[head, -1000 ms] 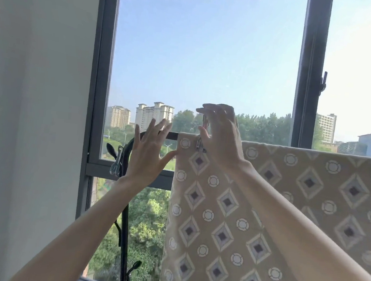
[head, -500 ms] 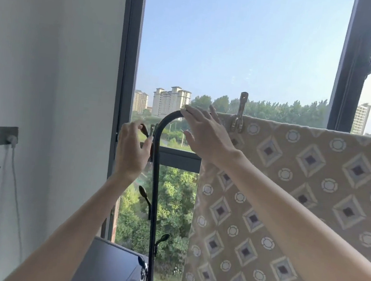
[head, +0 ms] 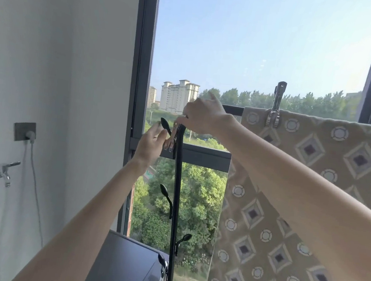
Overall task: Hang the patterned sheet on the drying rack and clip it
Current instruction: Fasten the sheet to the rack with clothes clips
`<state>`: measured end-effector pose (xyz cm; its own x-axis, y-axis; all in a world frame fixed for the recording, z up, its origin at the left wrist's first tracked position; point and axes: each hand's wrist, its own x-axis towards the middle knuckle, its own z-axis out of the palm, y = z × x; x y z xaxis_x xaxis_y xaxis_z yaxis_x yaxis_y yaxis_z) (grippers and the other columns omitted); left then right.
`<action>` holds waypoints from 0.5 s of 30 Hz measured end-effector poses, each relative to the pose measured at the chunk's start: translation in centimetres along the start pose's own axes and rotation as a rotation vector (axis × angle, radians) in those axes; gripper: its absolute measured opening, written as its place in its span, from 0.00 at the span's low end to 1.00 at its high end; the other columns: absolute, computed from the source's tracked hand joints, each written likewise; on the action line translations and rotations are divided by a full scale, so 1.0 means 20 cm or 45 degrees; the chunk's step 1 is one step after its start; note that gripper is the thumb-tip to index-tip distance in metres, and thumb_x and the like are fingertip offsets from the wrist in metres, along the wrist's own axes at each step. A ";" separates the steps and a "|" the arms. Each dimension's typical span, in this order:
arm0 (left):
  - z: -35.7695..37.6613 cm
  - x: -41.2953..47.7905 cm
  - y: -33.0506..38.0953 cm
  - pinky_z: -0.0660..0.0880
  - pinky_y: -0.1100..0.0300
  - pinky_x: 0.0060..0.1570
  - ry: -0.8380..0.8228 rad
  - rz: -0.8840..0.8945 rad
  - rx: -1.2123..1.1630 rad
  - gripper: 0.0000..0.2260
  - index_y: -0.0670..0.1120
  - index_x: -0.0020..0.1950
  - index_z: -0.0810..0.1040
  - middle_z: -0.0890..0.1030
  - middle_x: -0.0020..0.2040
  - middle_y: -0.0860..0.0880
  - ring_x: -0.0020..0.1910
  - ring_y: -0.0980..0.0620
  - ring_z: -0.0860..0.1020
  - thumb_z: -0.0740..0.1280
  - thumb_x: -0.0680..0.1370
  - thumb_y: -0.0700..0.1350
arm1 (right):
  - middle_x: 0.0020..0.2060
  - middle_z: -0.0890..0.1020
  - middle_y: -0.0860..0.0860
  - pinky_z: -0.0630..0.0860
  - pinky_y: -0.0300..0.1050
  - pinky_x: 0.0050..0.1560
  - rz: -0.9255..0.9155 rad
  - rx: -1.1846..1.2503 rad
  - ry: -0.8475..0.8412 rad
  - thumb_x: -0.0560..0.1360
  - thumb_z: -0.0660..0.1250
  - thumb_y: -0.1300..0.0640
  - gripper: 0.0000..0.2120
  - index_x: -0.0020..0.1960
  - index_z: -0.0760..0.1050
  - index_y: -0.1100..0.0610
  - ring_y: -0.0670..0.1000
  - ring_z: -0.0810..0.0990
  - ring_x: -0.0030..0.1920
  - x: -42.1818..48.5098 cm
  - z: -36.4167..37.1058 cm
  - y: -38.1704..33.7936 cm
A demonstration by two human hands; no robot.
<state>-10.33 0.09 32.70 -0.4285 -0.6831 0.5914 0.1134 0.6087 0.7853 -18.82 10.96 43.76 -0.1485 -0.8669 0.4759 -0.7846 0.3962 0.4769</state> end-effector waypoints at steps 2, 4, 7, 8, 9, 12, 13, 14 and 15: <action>-0.01 0.04 0.01 0.65 0.56 0.67 0.037 0.017 -0.021 0.22 0.44 0.74 0.61 0.71 0.69 0.47 0.68 0.49 0.69 0.58 0.81 0.48 | 0.30 0.70 0.48 0.59 0.60 0.68 -0.042 -0.004 -0.101 0.81 0.51 0.43 0.23 0.32 0.62 0.55 0.48 0.69 0.32 0.04 -0.02 -0.02; -0.02 0.08 0.00 0.69 0.53 0.66 0.081 0.032 -0.071 0.21 0.42 0.72 0.66 0.74 0.66 0.45 0.65 0.49 0.73 0.59 0.80 0.47 | 0.30 0.68 0.48 0.70 0.48 0.50 -0.041 0.043 -0.152 0.81 0.53 0.44 0.22 0.33 0.62 0.55 0.47 0.66 0.30 0.09 -0.02 -0.03; -0.06 0.13 -0.02 0.73 0.53 0.62 0.103 0.029 -0.123 0.18 0.42 0.67 0.73 0.79 0.60 0.45 0.59 0.48 0.78 0.64 0.78 0.46 | 0.31 0.66 0.48 0.64 0.42 0.39 -0.028 0.090 -0.249 0.81 0.57 0.48 0.19 0.34 0.62 0.55 0.48 0.63 0.30 0.16 -0.01 -0.04; -0.07 0.14 -0.02 0.73 0.56 0.61 0.099 0.036 -0.122 0.17 0.43 0.66 0.74 0.80 0.58 0.45 0.57 0.49 0.78 0.65 0.78 0.46 | 0.31 0.66 0.49 0.63 0.41 0.36 -0.018 0.100 -0.294 0.81 0.58 0.49 0.19 0.34 0.62 0.55 0.47 0.63 0.30 0.18 -0.02 -0.05; -0.08 0.15 -0.02 0.74 0.60 0.58 0.095 0.049 -0.111 0.16 0.43 0.64 0.75 0.81 0.56 0.46 0.56 0.50 0.79 0.66 0.77 0.45 | 0.31 0.67 0.48 0.63 0.40 0.35 -0.004 0.117 -0.342 0.80 0.59 0.49 0.19 0.34 0.63 0.56 0.47 0.63 0.30 0.19 -0.03 -0.05; -0.08 0.16 -0.03 0.72 0.74 0.46 0.113 0.109 -0.081 0.15 0.43 0.62 0.77 0.82 0.53 0.47 0.52 0.54 0.78 0.67 0.76 0.45 | 0.37 0.70 0.49 0.71 0.44 0.46 0.019 0.149 -0.479 0.80 0.58 0.46 0.19 0.38 0.66 0.59 0.49 0.70 0.36 0.25 -0.05 -0.06; -0.08 0.17 -0.03 0.72 0.77 0.43 0.123 0.120 -0.079 0.14 0.43 0.61 0.78 0.82 0.52 0.48 0.51 0.55 0.78 0.67 0.76 0.44 | 0.41 0.73 0.50 0.73 0.46 0.50 0.014 0.164 -0.518 0.80 0.57 0.46 0.18 0.42 0.68 0.60 0.51 0.74 0.40 0.26 -0.05 -0.07; -0.08 0.17 -0.03 0.71 0.78 0.41 0.129 0.124 -0.089 0.14 0.43 0.61 0.78 0.82 0.52 0.48 0.50 0.56 0.78 0.67 0.76 0.44 | 0.45 0.75 0.50 0.75 0.47 0.52 0.009 0.204 -0.552 0.80 0.58 0.46 0.16 0.47 0.71 0.60 0.52 0.78 0.44 0.27 -0.05 -0.07; -0.08 0.17 -0.03 0.71 0.79 0.40 0.130 0.126 -0.098 0.13 0.43 0.60 0.78 0.82 0.52 0.48 0.50 0.56 0.78 0.67 0.76 0.44 | 0.46 0.78 0.49 0.76 0.47 0.53 0.010 0.264 -0.587 0.80 0.60 0.48 0.15 0.52 0.74 0.60 0.52 0.81 0.46 0.27 -0.05 -0.08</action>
<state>-10.41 -3.30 34.47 -0.3192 -0.6613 0.6788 0.2206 0.6447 0.7319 -17.73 6.00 46.37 -0.3687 -0.9261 0.0805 -0.8785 0.3754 0.2955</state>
